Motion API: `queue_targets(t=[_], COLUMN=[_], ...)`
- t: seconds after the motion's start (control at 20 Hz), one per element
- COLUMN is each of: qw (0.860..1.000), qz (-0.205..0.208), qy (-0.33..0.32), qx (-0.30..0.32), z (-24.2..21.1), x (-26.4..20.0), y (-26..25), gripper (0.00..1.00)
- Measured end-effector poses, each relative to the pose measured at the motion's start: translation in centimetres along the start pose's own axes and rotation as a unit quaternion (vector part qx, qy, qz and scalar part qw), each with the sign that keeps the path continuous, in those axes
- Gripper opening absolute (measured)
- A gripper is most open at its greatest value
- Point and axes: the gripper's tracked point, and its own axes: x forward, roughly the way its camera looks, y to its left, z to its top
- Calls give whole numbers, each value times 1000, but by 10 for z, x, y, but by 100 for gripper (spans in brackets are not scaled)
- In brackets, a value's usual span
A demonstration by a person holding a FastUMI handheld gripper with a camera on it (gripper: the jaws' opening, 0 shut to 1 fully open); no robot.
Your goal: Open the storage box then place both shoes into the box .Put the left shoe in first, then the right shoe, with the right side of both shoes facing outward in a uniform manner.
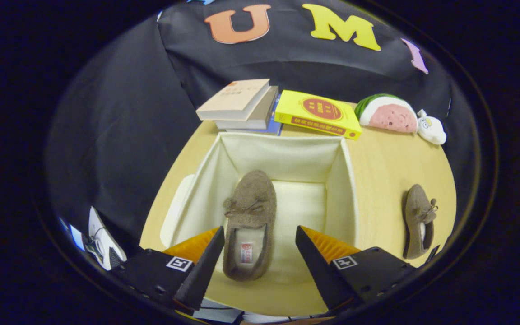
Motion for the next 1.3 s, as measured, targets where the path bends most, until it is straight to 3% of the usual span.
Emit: queue_targets(t=[0.15,0.3,0.65,1.05,1.3], qw=[999,998,994,990,988], qz=[3,-28,-55,-123,-139], qy=[-39,-58,-90,-57,-5], qx=[-7,-11,25,49,60], z=[9,12,6,-30,-59], x=[-38,-70,-115,-112,-85], y=[-16,-47,-146,-303,-374], gripper=[97,97,97,97,97])
